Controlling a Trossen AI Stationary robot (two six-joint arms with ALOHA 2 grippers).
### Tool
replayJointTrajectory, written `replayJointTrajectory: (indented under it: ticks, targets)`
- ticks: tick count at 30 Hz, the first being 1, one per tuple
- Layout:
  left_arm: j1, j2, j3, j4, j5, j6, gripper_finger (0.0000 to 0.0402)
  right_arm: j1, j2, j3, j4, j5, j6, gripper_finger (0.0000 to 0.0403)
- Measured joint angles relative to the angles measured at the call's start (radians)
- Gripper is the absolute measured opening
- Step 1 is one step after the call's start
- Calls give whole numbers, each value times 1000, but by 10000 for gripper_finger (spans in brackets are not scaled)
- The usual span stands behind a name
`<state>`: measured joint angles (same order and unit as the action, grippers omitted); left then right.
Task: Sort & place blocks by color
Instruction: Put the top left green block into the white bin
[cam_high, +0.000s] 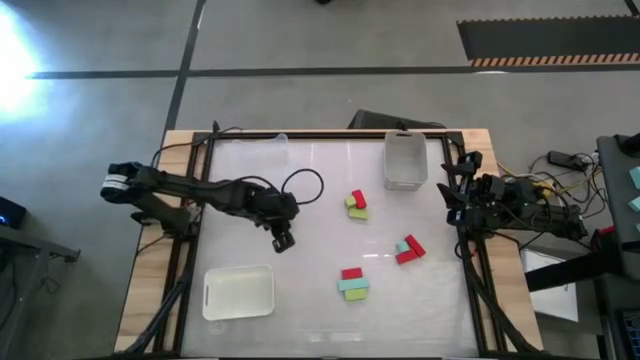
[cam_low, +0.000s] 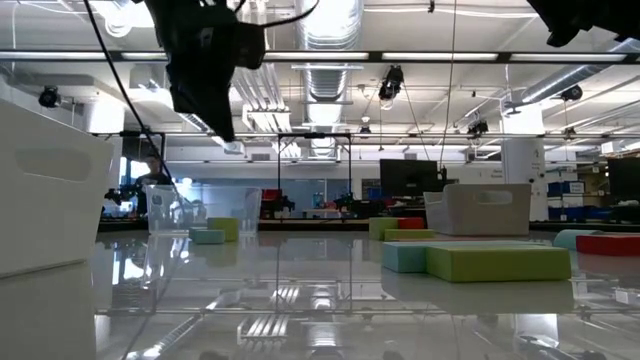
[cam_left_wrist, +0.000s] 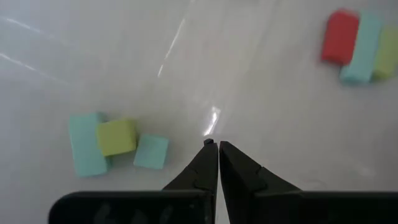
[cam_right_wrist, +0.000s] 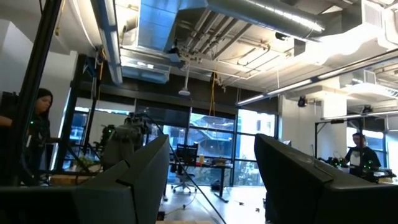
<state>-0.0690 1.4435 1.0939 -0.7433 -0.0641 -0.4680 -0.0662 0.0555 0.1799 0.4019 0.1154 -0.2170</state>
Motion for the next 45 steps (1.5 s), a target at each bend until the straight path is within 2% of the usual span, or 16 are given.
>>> replayJointTrajectory:
  ticks: [5,10,14,18,30,45]
  targets:
    - [10,32,-13,-18,-2,94,44,0,0,0,0,0,29,226]
    - [11,80,-14,-16,-92,215,118,0,0,0,-1,0,36,226]
    - [19,126,-14,-17,-159,220,173,0,0,0,-7,-1,36,226]
    - [34,169,-15,-16,-182,215,206,0,0,0,-9,-1,35,226]
    - [127,219,-20,8,-206,132,218,0,0,0,-10,-1,30,226]
    - [133,217,-88,82,-187,109,217,0,0,0,-11,-2,22,226]
